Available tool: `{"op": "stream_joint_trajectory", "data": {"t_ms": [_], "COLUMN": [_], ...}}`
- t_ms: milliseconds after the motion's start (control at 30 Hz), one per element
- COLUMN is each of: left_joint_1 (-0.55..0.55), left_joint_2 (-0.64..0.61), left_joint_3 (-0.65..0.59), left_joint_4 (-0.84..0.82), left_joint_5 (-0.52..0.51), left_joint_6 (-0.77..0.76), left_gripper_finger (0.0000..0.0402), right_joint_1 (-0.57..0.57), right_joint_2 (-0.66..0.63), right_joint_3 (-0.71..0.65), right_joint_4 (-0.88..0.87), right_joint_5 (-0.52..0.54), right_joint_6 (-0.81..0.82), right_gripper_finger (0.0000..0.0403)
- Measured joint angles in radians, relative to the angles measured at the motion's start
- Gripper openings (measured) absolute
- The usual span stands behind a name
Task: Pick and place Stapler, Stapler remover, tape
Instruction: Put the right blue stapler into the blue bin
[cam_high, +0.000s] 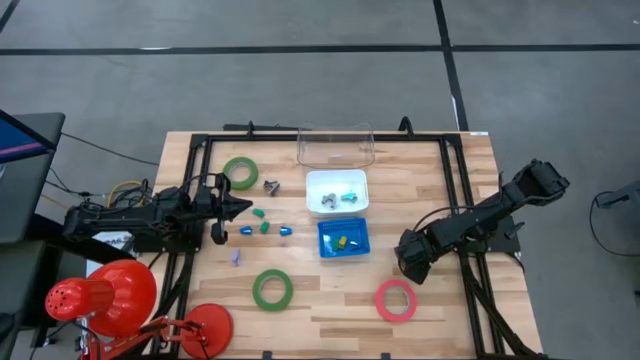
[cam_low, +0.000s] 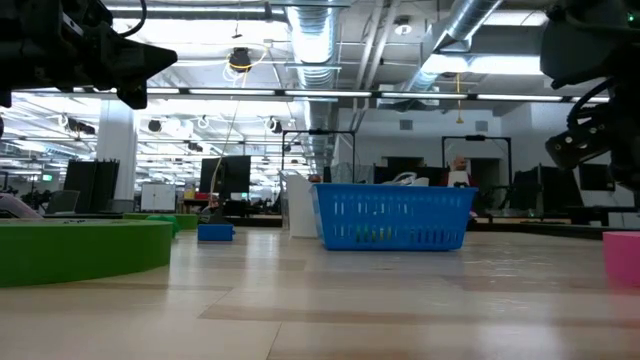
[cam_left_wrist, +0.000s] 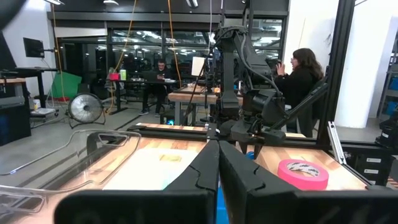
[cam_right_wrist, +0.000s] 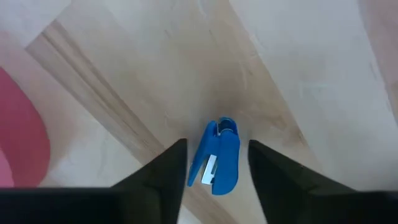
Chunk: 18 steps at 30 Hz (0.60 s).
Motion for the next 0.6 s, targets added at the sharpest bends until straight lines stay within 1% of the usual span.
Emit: {"op": "stream_joint_trajectory", "data": {"t_ms": [133,267,400,600], "left_joint_1": [0.000,0.000,0.000,0.000], "left_joint_2": [0.000,0.000,0.000,0.000], "left_joint_3": [0.000,0.000,0.000,0.000], "left_joint_4": [0.000,0.000,0.000,0.000], "left_joint_5": [0.000,0.000,0.000,0.000], "left_joint_6": [0.000,0.000,0.000,0.000], "left_gripper_finger": [0.0003,0.0003,0.0003,0.0003], "right_joint_1": [0.000,0.000,0.000,-0.002], "right_joint_2": [0.000,0.000,0.000,-0.001], "right_joint_3": [0.000,0.000,0.000,0.016], "right_joint_4": [0.029,0.064,0.079,0.063], "right_joint_5": [0.000,0.000,-0.001,0.000], "right_joint_6": [0.000,0.000,0.000,-0.015], "right_gripper_finger": [0.0107,0.0077,0.0064,0.0062]}}
